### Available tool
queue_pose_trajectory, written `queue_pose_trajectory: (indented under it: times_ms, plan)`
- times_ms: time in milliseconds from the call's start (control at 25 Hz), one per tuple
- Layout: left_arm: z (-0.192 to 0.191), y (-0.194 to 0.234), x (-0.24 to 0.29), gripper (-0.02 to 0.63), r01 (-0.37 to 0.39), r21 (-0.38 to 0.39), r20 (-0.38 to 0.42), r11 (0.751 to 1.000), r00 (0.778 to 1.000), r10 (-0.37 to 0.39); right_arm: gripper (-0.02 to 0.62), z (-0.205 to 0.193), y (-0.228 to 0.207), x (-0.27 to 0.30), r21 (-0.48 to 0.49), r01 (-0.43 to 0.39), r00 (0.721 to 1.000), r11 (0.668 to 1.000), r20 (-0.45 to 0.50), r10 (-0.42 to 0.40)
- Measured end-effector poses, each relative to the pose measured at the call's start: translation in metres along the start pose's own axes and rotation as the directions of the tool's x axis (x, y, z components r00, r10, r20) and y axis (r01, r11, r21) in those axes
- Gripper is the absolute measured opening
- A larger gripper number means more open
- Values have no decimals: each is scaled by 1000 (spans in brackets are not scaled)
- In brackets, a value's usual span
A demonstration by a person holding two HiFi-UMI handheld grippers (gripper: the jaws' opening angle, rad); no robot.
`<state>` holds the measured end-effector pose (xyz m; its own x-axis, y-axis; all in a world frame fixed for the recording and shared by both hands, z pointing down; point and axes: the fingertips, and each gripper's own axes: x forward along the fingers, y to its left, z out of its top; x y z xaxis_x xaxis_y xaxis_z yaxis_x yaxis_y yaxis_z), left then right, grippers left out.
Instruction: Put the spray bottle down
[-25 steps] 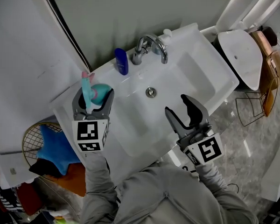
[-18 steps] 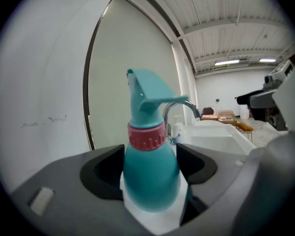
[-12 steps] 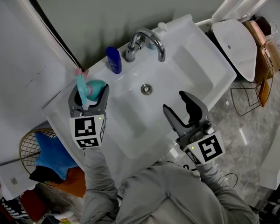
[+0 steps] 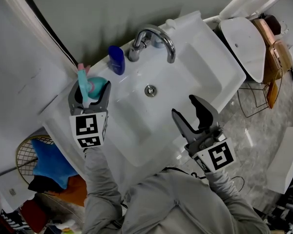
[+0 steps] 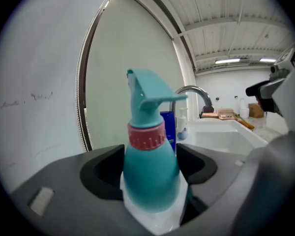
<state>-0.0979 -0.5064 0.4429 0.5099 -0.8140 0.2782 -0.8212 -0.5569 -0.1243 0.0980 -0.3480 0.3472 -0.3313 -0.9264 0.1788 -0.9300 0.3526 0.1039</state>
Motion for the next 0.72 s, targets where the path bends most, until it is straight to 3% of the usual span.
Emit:
queue_pose_trajectory:
  times_ms: [720]
  plan:
    - [-12, 4, 30, 382, 16, -1, -12, 1000, 1000, -16, 238, -14, -6, 9, 8, 30, 998, 1000, -52, -29]
